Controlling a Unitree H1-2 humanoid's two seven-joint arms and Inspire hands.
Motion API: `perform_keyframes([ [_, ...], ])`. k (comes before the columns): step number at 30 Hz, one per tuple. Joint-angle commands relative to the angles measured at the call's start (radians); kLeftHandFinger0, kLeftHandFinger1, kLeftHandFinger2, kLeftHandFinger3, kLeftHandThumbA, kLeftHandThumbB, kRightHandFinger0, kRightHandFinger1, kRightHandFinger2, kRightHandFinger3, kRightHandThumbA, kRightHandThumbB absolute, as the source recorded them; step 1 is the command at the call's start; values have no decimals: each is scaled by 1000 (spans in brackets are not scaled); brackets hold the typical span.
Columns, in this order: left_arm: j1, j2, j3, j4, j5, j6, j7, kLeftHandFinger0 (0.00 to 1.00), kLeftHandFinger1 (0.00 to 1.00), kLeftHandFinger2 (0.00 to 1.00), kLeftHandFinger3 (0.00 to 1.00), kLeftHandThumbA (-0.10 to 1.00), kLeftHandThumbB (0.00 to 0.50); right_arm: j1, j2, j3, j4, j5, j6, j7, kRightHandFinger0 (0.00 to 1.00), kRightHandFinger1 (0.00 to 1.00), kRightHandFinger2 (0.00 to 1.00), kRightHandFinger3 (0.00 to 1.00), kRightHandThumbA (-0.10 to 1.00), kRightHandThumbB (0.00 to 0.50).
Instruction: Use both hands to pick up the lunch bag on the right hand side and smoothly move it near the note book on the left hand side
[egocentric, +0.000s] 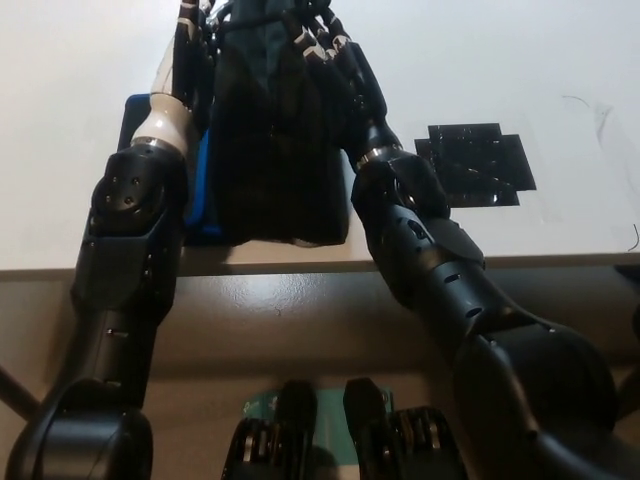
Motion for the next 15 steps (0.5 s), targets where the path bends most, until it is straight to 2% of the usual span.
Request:
perform_keyframes([
  [1,-29,41,9,-25,-17,-8,-12,1000,1000,1000,1000,1000,384,-28,-18,26,-60,-53,-46,-12,1000,1000,1000,1000,1000,366],
  [5,-11,63,-4,-38,-9,-1,-33,1000,1000,1000,1000,1000,344,2,-34,49,-108,-96,-47,-50,1000,1000,1000,1000,1000,366],
  [6,-10,81,-21,-29,7,-18,-51,1000,1000,1000,1000,1000,319,14,-46,59,-128,-116,-47,-63,1000,1000,1000,1000,1000,370],
  [7,-11,104,-44,-20,36,-37,-62,1000,1000,1000,1000,1000,327,28,-61,68,-150,-133,-47,-77,1000,1000,1000,1000,1000,371],
  [9,-12,163,-75,-31,77,-34,-68,1000,1000,1000,1000,1000,397,70,-106,86,-227,-169,-47,-108,1000,1000,1000,1000,1000,355],
  [10,-11,175,-83,-35,83,-43,-71,1000,1000,1000,1000,1000,401,79,-117,91,-246,-177,-47,-111,1000,1000,1000,1000,1000,353],
  [11,-11,196,-92,-40,90,-31,-73,1000,1000,1000,1000,1000,460,89,-134,93,-268,-178,-45,-112,1000,1000,1000,1000,1000,370],
  [14,-1,237,-102,-80,101,-17,-66,1000,1000,1000,1000,1000,484,124,-175,80,-351,-161,-6,-104,1000,1000,1000,1000,1000,382],
  [15,4,246,-103,-95,107,-19,-61,1000,1000,1000,1000,1000,492,137,-183,77,-381,-165,-1,-119,1000,1000,1000,1000,1000,368],
])
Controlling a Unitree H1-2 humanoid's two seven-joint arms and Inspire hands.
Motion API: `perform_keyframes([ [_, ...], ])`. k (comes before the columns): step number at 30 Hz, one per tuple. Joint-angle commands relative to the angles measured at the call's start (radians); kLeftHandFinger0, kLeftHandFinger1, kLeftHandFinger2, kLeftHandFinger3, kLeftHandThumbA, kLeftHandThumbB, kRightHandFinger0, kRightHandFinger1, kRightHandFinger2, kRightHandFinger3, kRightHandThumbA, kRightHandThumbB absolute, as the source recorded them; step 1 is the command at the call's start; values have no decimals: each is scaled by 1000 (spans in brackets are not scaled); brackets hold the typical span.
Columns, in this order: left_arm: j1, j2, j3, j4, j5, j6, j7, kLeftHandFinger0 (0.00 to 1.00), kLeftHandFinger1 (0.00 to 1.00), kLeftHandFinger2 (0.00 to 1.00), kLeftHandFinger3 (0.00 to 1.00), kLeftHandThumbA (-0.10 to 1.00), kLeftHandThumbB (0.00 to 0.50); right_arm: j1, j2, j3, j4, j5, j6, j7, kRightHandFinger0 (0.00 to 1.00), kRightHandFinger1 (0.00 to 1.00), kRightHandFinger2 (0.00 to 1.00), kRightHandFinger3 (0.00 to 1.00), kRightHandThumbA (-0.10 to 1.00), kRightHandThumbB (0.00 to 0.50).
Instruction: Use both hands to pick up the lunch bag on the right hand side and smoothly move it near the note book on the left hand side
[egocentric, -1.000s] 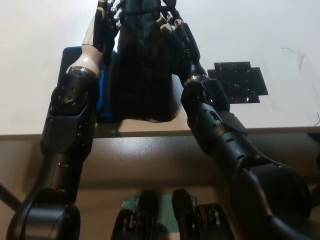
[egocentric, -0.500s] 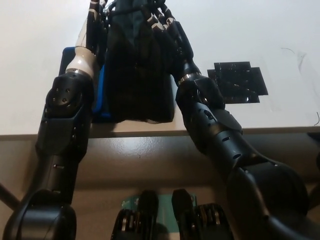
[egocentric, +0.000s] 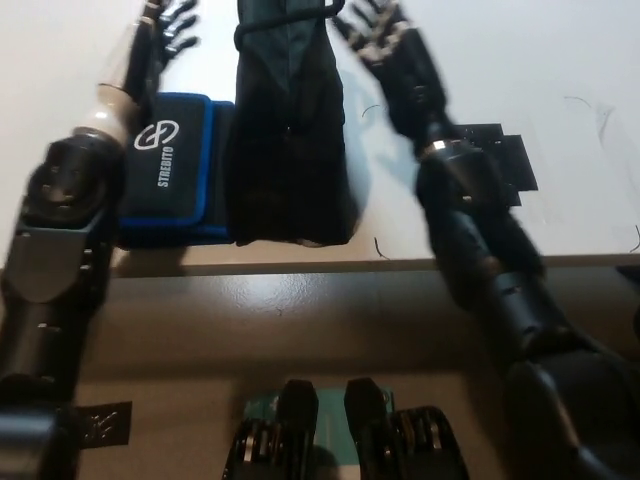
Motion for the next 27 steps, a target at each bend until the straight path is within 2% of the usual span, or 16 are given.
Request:
perform_keyframes([
  [1,4,89,-5,-114,34,-6,-29,1000,1000,1000,1000,1000,496,32,-87,7,-190,-53,15,-33,1000,1000,1000,1000,1000,368],
  [2,7,96,-3,-126,33,-5,-29,1000,1000,1000,1000,1000,495,41,-99,13,-213,-62,13,-31,1000,1000,1000,1000,1000,367],
  [3,13,107,1,-148,32,3,-29,1000,1000,1000,1000,1000,500,58,-114,11,-253,-60,28,-31,1000,1000,1000,1000,1000,398],
  [4,19,114,4,-167,27,11,-32,1000,1000,1000,1000,1000,490,72,-122,9,-286,-57,44,-30,1000,1000,1000,1000,1000,408],
  [5,32,125,10,-204,18,21,-38,1000,1000,1000,1000,1000,486,100,-135,9,-353,-56,73,-31,1000,1000,1000,1000,1000,407],
  [6,52,141,16,-251,7,23,-51,1000,1000,1000,1000,1000,487,126,-145,11,-411,-58,95,-34,1000,1000,1000,1000,1000,449],
  [7,65,147,19,-278,3,30,-54,1000,1000,1000,1000,1000,483,155,-154,9,-472,-54,112,-33,1000,1000,1000,1000,1000,397],
  [8,80,152,22,-309,2,42,-54,1000,1000,1000,1000,1000,482,182,-161,9,-523,-51,123,-31,1000,1000,1000,1000,1000,391],
  [11,143,170,34,-428,-3,50,-60,1000,1000,1000,1000,1000,476,270,-184,1,-694,-37,176,-33,1000,1000,1000,1000,1000,403],
  [15,309,202,74,-659,-25,70,-68,1000,1000,1000,1000,1000,405,429,-221,-14,-934,-23,216,-26,1000,1000,1000,1000,1000,388],
  [18,410,198,112,-754,-57,66,-61,1000,1000,1000,1000,1000,415,510,-231,-22,-1006,-18,201,-18,1000,1000,1000,1000,1000,382],
  [20,491,190,138,-800,-84,32,-57,1000,1000,1000,1000,1000,391,577,-231,-28,-1045,-6,181,-13,1000,1000,1000,1000,1000,377],
  [22,580,176,156,-846,-76,-1,-42,1000,1000,1000,1000,1000,398,660,-233,-33,-1094,8,172,-6,1000,1000,1000,1000,1000,377],
  [24,652,160,168,-850,-35,-89,-19,1000,1000,1000,1000,1000,347,749,-232,-40,-1143,9,169,-9,1000,1000,1000,1000,1000,366],
  [27,727,137,184,-855,-37,-139,-5,1000,1000,1000,1000,1000,350,839,-225,-39,-1173,13,154,-6,1000,1000,1000,1000,1000,377],
])
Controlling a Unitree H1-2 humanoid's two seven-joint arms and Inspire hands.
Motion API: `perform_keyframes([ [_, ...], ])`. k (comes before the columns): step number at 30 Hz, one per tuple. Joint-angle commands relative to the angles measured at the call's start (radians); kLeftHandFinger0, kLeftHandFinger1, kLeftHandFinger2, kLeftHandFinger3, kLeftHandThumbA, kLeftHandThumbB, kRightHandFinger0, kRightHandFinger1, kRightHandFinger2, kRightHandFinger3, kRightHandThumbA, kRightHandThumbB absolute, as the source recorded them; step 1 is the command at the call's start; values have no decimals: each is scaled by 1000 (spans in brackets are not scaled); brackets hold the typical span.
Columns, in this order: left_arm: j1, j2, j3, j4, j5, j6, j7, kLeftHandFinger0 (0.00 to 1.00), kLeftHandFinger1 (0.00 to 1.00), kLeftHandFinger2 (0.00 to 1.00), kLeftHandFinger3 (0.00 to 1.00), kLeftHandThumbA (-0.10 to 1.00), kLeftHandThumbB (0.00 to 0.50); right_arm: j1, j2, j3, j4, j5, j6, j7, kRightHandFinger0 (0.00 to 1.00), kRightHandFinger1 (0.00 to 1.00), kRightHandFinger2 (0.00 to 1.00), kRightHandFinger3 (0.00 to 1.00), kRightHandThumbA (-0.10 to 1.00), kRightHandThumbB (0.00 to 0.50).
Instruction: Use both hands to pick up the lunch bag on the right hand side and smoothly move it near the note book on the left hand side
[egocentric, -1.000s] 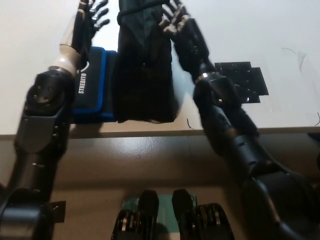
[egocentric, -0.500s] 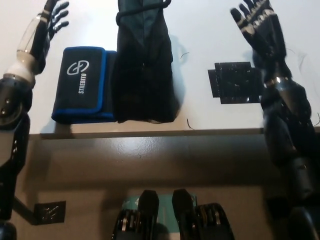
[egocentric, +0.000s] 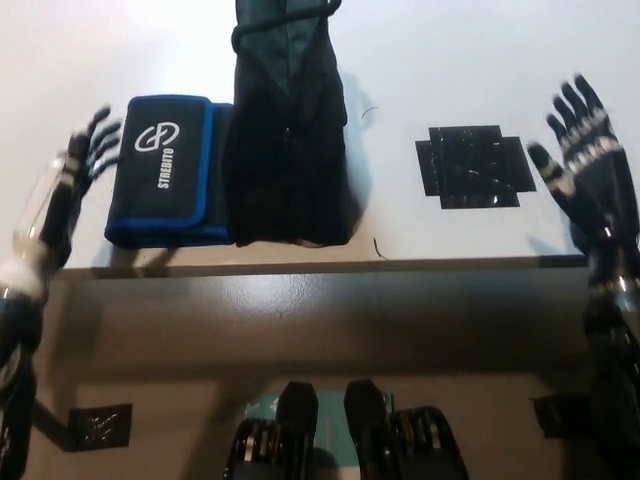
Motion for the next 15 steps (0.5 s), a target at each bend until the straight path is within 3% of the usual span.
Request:
perform_keyframes([
  [1,238,57,134,-350,-41,-182,15,1000,1000,1000,1000,1000,339,259,-66,-30,-455,30,44,15,1000,1000,1000,1000,1000,379],
  [8,344,17,133,-323,-39,-255,16,1000,1000,1000,1000,1000,253,372,-41,4,-437,-13,-8,22,1000,1000,1000,1000,1000,325],
  [10,367,8,122,-273,-10,-283,16,1000,1000,1000,1000,1000,247,391,-34,14,-407,-24,-32,25,1000,1000,1000,1000,1000,307],
  [13,384,0,115,-206,-14,-286,11,1000,1000,1000,1000,1000,296,394,-27,21,-372,-29,-55,27,1000,1000,1000,1000,1000,286],
  [15,395,2,105,-168,-6,-304,5,1000,1000,1000,1000,1000,284,393,-26,25,-349,-34,-70,28,1000,1000,1000,1000,1000,279],
])
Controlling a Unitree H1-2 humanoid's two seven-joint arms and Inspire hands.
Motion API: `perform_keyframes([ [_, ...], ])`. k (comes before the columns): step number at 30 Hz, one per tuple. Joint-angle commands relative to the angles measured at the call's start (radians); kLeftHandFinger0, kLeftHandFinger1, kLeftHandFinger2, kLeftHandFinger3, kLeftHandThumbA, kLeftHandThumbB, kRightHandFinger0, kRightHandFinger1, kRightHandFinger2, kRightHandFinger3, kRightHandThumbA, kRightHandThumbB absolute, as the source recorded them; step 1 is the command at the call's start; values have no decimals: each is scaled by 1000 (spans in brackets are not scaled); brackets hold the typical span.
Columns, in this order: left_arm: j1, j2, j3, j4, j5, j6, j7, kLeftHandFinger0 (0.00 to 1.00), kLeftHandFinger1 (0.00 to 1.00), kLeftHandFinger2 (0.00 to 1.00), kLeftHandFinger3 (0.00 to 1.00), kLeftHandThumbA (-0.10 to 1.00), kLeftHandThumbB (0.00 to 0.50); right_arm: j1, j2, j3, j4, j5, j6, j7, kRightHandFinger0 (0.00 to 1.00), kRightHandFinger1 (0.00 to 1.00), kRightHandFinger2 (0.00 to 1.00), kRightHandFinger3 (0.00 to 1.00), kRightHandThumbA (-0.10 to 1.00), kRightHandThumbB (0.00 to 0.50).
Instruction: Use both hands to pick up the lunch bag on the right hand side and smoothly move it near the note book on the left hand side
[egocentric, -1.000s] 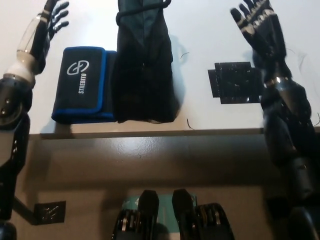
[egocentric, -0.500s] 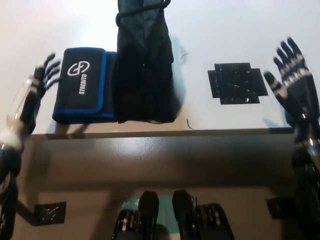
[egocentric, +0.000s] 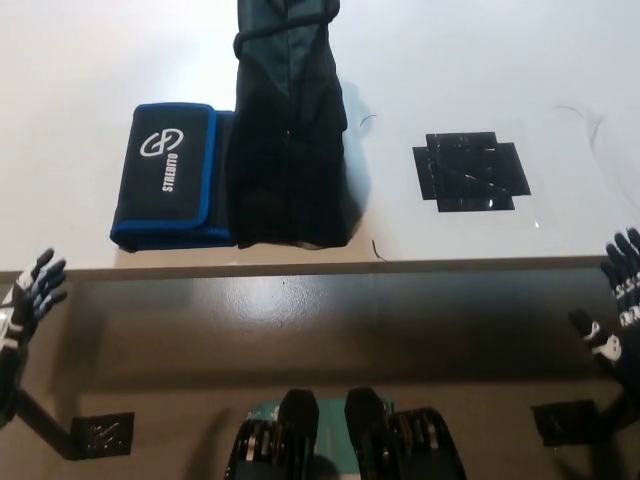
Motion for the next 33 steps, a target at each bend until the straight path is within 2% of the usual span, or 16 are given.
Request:
perform_keyframes([
  [1,20,12,17,33,11,-203,6,1000,1000,1000,1000,1000,265,-12,-18,20,-44,-31,-74,24,1000,1000,1000,1000,1000,288],
  [4,25,13,6,76,35,-213,11,1000,1000,1000,1000,1000,293,-3,-13,28,-20,-36,-89,26,1000,1000,1000,1000,1000,269],
  [6,19,19,-2,102,70,-243,20,1000,1000,1000,1000,1000,266,7,-19,39,5,-55,-100,32,1000,1000,1000,1000,1000,242],
  [12,23,25,-3,117,97,-244,30,1000,1000,1000,1000,1000,282,-1,-29,48,45,-58,-88,30,1000,1000,1000,1000,1000,219],
  [13,22,25,-4,114,102,-241,32,1000,1000,1000,1000,1000,303,-5,-27,46,54,-51,-91,30,1000,1000,1000,1000,1000,239],
  [15,19,21,-6,117,101,-250,30,1000,1000,1000,1000,1000,305,-9,-26,44,69,-47,-101,29,1000,1000,1000,1000,1000,251],
  [18,16,20,-8,124,96,-255,24,1000,1000,1000,1000,1000,302,-13,-26,45,71,-49,-101,26,1000,1000,1000,1000,1000,236],
  [21,19,20,-15,124,79,-242,10,1000,1000,1000,1000,1000,307,-14,-24,44,68,-43,-97,25,1000,1000,1000,1000,1000,242],
  [27,16,27,-22,116,89,-213,7,1000,1000,1000,1000,1000,342,-24,-25,43,71,-36,-92,25,1000,1000,1000,1000,1000,235],
  [30,18,27,-26,122,90,-226,5,1000,1000,1000,1000,1000,330,-15,-26,41,68,-35,-93,24,1000,1000,1000,1000,1000,227],
  [33,15,28,-30,128,97,-230,5,1000,1000,1000,1000,1000,323,-15,-25,41,71,-27,-91,27,1000,1000,1000,1000,1000,240],
])
